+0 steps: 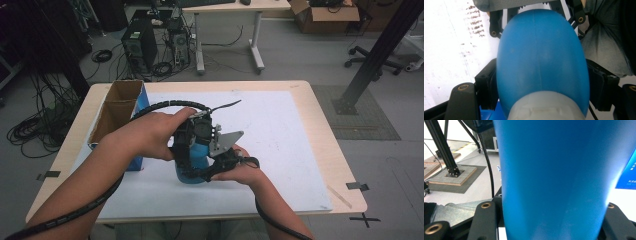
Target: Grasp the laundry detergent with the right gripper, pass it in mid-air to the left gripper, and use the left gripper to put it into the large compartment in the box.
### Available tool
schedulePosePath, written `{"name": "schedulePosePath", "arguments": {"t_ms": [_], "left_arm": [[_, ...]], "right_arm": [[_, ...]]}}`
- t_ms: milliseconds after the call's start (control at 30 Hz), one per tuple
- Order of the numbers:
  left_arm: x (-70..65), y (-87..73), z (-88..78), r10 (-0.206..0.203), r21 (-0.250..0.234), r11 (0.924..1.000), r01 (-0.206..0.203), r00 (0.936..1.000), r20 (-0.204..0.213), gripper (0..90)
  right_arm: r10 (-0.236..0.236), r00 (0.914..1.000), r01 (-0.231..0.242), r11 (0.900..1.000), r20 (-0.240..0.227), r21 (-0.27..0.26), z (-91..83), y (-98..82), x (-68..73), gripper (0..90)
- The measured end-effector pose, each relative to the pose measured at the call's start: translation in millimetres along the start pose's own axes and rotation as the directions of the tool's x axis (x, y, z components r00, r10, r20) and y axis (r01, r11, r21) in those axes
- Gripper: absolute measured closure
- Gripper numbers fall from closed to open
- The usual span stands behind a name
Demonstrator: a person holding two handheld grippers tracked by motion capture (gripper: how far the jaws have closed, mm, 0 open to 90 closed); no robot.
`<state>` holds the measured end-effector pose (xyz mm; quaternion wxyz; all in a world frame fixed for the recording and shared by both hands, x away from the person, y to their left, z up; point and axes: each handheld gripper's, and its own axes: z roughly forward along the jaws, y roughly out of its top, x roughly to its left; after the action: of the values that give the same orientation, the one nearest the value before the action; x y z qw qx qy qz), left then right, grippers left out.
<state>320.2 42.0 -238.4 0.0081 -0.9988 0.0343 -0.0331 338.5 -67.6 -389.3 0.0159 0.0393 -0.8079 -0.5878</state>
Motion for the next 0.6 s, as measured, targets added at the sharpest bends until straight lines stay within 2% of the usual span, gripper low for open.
{"name": "schedulePosePath", "arguments": {"t_ms": [300,333,600], "left_arm": [[-0.1,1.7,-0.2,0.001,0.015,0.9999,-0.001,1.0000,-0.006,30.4],[0.6,1.7,-0.3,-0.004,0.024,0.9997,0.004,1.0000,-0.003,34.2],[0.7,1.5,-0.1,0.000,0.017,0.9999,0.000,0.9999,-0.012,36.0]], "right_arm": [[0.000,1.0000,0.000,1.000,0.003,-0.002,-0.8,0.2,0.5,45.0],[0.000,1.0000,0.000,1.000,0.003,0.001,-1.2,0.3,0.6,45.0],[0.002,1.0000,-0.002,1.000,0.007,-0.003,-1.6,0.4,0.5,45.0]]}}
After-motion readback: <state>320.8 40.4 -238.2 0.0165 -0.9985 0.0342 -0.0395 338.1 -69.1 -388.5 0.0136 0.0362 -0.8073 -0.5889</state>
